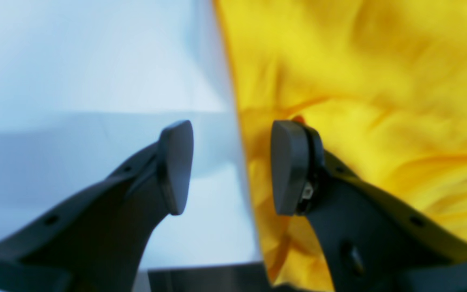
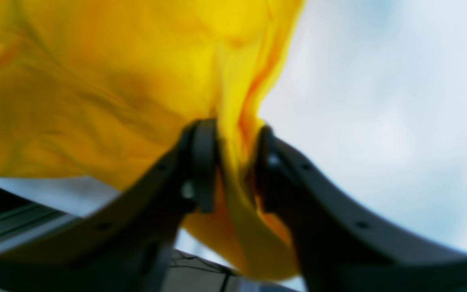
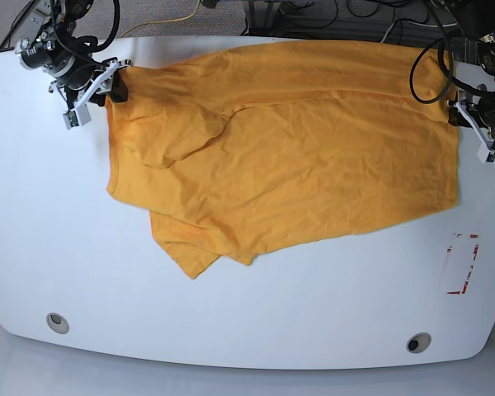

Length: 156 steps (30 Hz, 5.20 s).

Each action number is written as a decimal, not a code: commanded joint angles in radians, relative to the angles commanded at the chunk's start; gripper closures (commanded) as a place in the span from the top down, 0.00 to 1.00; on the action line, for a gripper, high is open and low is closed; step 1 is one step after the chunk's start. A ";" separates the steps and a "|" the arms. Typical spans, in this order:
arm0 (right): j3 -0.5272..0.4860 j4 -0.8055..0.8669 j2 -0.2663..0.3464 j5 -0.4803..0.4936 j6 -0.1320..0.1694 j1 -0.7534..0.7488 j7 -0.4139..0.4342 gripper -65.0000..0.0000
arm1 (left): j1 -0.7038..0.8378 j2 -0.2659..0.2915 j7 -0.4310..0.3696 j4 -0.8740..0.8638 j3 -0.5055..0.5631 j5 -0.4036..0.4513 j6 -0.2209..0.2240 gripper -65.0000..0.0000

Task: Layout the t-shirt on the table in an organized manner, then fold the t-shirt properly
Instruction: 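Lower the shirt edge with both grippers and open the right gripper, then move the right gripper to the shirt's hem corner and grasp it, then move the left gripper down the shirt side and grasp the hem corner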

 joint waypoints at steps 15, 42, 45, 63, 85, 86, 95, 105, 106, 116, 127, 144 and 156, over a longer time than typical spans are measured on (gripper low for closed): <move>-0.051 -0.028 0.002 -0.011 0.000 0.219 -0.011 0.88 | -0.147 -0.029 0.000 0.026 -0.005 -0.005 0.000 0.44; -0.344 -0.911 0.006 -0.348 0.000 0.899 0.374 0.88 | -0.239 -0.025 0.000 0.026 -0.005 -0.003 0.000 0.44; -0.344 -1.040 0.006 -0.385 0.000 0.937 0.459 0.88 | -0.238 -0.025 0.000 0.026 -0.006 -0.003 0.000 0.44; -0.345 -1.169 -0.031 -0.488 0.000 0.930 0.586 0.87 | -0.238 -0.020 0.000 0.026 -0.005 -0.003 0.000 0.44; -0.348 -1.163 -0.034 -0.488 0.000 0.980 0.578 0.06 | -0.233 -0.006 -0.005 -0.049 -0.005 -0.003 0.000 0.44; -0.350 -1.163 -0.034 -0.489 0.000 0.985 0.574 0.06 | -0.233 -0.005 -0.005 -0.054 -0.005 -0.003 0.000 0.44; -0.509 -1.140 -0.025 -0.491 0.000 1.039 0.560 0.06 | -0.232 -0.003 -0.008 -0.095 -0.005 -0.003 0.000 0.44; -0.624 -1.142 -0.003 -0.491 0.000 1.106 0.560 0.06 | -0.230 0.000 -0.008 -0.094 -0.005 -0.003 0.000 0.44; -0.634 -1.142 0.006 -0.491 0.000 1.117 0.560 0.06 | -0.230 0.000 -0.008 -0.094 -0.005 -0.003 0.000 0.44; -0.661 -1.145 0.029 -0.493 0.000 1.149 0.560 0.06 | -0.230 0.002 -0.021 -0.094 -0.005 -0.003 0.000 0.44; -0.692 -1.142 0.035 -0.491 0.000 1.145 0.565 0.06 | -0.273 0.002 -0.178 -0.249 -0.005 -0.005 0.000 0.45; -0.690 -1.143 0.034 -0.486 0.000 1.120 0.565 0.06 | -0.385 0.000 -0.405 -0.539 0.005 -0.003 0.157 0.45; -0.689 -1.142 0.034 -0.483 0.000 1.102 0.566 0.06 | -0.388 -0.041 -0.434 -0.572 0.064 -0.002 0.252 0.45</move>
